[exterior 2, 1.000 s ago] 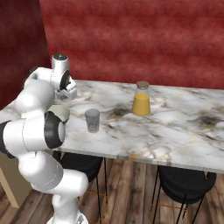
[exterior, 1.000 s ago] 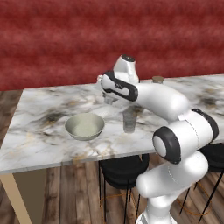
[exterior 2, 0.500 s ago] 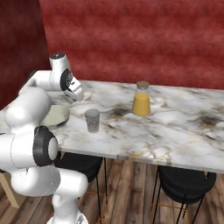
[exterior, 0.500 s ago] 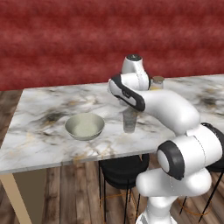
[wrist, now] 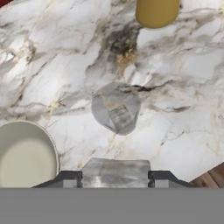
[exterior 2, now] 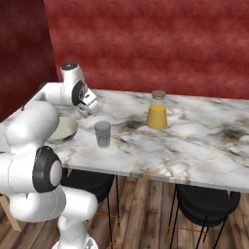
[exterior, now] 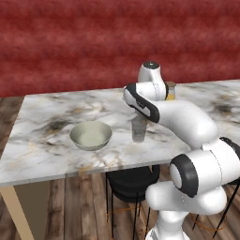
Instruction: There are two ice cubes in the ice bowl. Place both ice cubes in the glass cup.
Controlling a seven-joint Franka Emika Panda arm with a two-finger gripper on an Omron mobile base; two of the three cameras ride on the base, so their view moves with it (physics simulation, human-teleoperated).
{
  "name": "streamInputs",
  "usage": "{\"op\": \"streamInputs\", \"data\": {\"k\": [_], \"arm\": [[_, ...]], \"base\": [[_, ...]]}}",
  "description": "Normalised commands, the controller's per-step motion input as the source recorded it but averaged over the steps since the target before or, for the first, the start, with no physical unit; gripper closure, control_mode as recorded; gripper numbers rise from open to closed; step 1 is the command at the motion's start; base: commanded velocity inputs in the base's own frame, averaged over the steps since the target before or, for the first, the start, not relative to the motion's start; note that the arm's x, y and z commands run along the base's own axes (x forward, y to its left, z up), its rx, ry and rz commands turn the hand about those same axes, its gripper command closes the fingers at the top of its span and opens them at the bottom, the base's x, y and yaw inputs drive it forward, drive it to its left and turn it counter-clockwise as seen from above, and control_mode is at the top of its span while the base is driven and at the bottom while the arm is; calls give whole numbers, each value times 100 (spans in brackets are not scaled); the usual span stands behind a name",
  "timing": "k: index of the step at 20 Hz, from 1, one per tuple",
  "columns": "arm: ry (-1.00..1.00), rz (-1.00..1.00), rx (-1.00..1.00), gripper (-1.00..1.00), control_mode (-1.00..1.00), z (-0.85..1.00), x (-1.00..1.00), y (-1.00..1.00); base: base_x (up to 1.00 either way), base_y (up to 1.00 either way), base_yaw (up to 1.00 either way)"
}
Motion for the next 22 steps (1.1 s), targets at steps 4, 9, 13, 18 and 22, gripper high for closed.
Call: {"op": "streamInputs", "data": {"k": [4,9,13,18,22], "arm": [[0,0,5,100,-100,0,6,-57],[0,0,4,100,-100,0,2,-37],[0,0,0,100,-100,-21,3,-1],[0,0,0,100,-100,-34,4,0],[1,0,0,100,-100,-26,14,0]], "base": [[0,0,0],[0,0,0],[0,0,0],[0,0,0],[0,0,0]]}}
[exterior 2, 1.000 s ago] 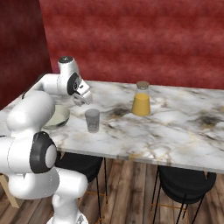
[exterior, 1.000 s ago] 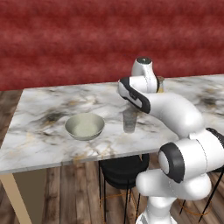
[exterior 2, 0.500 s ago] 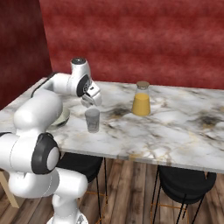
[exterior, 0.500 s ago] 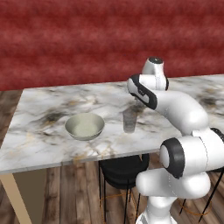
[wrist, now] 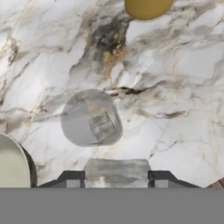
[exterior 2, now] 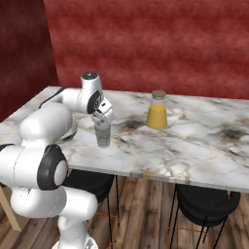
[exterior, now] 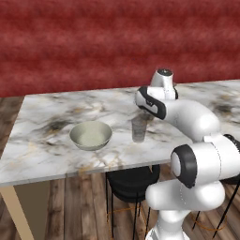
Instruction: There are two ice cubes in the ice bowl. Place both ice cubes in the glass cup.
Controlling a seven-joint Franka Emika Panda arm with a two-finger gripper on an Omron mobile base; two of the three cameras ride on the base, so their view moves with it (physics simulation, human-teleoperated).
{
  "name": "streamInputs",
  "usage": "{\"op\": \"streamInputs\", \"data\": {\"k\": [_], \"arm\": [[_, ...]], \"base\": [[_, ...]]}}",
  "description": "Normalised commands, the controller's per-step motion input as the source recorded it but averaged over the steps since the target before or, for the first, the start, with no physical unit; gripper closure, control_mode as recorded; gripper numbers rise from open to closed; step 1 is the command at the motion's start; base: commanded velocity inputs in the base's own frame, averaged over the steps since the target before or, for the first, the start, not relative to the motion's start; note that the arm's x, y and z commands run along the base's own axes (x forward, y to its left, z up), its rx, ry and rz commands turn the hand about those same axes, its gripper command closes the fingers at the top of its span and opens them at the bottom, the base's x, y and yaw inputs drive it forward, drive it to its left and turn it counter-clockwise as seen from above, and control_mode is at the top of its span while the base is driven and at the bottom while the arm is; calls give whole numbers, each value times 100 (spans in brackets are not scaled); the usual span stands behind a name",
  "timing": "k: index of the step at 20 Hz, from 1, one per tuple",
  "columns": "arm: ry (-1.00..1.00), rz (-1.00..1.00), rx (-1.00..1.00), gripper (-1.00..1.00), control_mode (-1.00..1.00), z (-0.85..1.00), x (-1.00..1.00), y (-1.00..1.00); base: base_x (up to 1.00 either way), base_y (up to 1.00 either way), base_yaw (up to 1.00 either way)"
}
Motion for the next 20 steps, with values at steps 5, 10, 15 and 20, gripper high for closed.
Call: {"op": "streamInputs", "data": {"k": [5,10,15,20], "arm": [[0,0,0,100,-100,-7,23,0],[0,0,0,100,-100,0,37,7],[2,0,0,100,-100,-7,18,8],[2,0,0,100,-100,-19,0,4]], "base": [[0,0,0],[0,0,0],[0,0,0],[0,0,0]]}}
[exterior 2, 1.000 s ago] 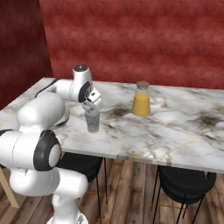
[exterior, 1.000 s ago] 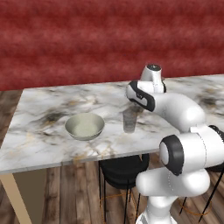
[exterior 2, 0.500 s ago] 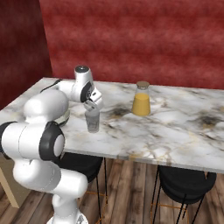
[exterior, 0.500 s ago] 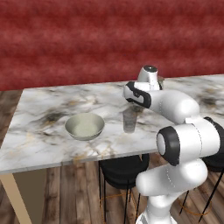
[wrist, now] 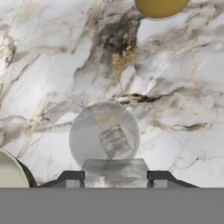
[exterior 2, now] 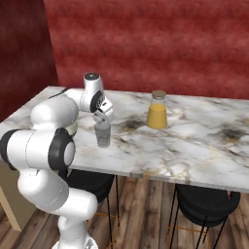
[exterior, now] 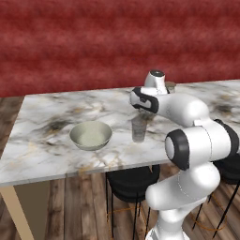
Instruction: There are two ice cubes in the ice bowl. Place both ice cubes in the glass cup.
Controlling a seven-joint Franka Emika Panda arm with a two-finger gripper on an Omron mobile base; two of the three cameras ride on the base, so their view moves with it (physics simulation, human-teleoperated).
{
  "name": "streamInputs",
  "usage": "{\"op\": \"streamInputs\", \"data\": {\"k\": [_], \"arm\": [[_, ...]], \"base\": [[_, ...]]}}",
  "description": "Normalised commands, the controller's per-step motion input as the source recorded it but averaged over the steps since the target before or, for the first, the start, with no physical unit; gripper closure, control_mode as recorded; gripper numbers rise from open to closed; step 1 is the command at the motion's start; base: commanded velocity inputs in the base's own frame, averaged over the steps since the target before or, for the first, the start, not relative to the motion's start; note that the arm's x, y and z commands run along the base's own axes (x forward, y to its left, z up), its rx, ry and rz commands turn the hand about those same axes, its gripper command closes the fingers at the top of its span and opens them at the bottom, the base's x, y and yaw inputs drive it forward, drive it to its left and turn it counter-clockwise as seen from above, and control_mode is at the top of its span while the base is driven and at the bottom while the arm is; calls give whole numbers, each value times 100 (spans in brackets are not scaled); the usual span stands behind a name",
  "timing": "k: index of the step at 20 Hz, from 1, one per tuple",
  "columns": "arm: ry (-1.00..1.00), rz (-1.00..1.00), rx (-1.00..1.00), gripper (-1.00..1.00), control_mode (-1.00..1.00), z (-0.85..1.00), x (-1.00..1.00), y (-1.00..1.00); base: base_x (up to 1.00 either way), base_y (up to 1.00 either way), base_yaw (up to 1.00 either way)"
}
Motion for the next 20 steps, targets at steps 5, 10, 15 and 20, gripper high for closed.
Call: {"op": "streamInputs", "data": {"k": [5,10,15,20], "arm": [[1,0,0,100,-100,-26,0,4],[0,0,0,100,-100,-17,0,0],[0,0,0,100,-100,-15,1,1],[0,0,0,100,-100,-1,15,0]], "base": [[0,0,0],[0,0,0],[0,0,0],[0,0,0]]}}
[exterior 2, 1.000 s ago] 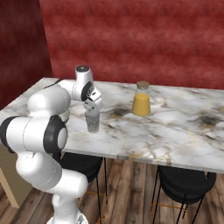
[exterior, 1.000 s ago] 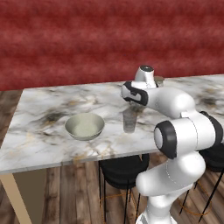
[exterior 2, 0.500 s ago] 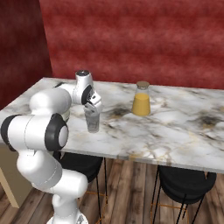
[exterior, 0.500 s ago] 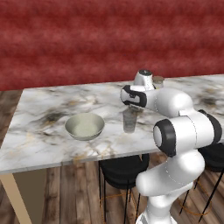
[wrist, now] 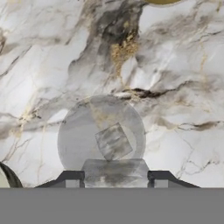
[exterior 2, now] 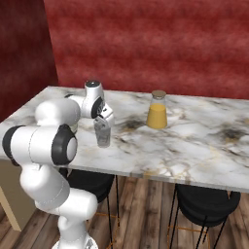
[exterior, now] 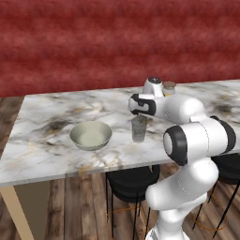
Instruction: There are two ice cubes in the ice bowl. Place both ice cubes in the glass cup.
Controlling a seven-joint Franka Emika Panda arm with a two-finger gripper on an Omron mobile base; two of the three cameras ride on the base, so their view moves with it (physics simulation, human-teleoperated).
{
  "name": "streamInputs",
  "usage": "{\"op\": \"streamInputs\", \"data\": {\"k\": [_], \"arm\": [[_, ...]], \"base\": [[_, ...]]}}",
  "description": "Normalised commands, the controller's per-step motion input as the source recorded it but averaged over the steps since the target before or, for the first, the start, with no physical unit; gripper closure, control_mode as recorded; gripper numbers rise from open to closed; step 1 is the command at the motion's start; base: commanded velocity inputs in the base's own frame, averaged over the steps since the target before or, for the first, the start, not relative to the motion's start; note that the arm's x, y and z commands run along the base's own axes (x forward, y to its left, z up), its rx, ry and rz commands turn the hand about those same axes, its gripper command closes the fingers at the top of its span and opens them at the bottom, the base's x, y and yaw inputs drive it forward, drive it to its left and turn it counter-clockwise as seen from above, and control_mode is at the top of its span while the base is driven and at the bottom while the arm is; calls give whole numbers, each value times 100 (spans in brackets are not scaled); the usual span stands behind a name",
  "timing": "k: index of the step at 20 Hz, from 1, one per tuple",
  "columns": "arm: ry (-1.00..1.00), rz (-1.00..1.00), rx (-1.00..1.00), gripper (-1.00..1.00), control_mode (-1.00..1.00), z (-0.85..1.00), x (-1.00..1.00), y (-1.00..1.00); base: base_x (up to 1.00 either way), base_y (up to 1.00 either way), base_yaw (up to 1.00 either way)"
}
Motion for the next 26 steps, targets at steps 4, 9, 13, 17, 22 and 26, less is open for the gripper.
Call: {"op": "streamInputs", "data": {"k": [4,9,13,17,22,26], "arm": [[0,0,0,100,-100,0,14,0],[1,0,0,100,-100,-1,6,3],[1,0,0,100,-100,-16,1,10],[0,0,0,-100,-100,-11,9,7],[0,0,0,-100,-100,0,28,-6],[1,0,2,-100,-100,0,40,-24]], "base": [[0,0,0],[0,0,0],[0,0,0],[0,0,0],[0,0,0],[0,0,0]]}}
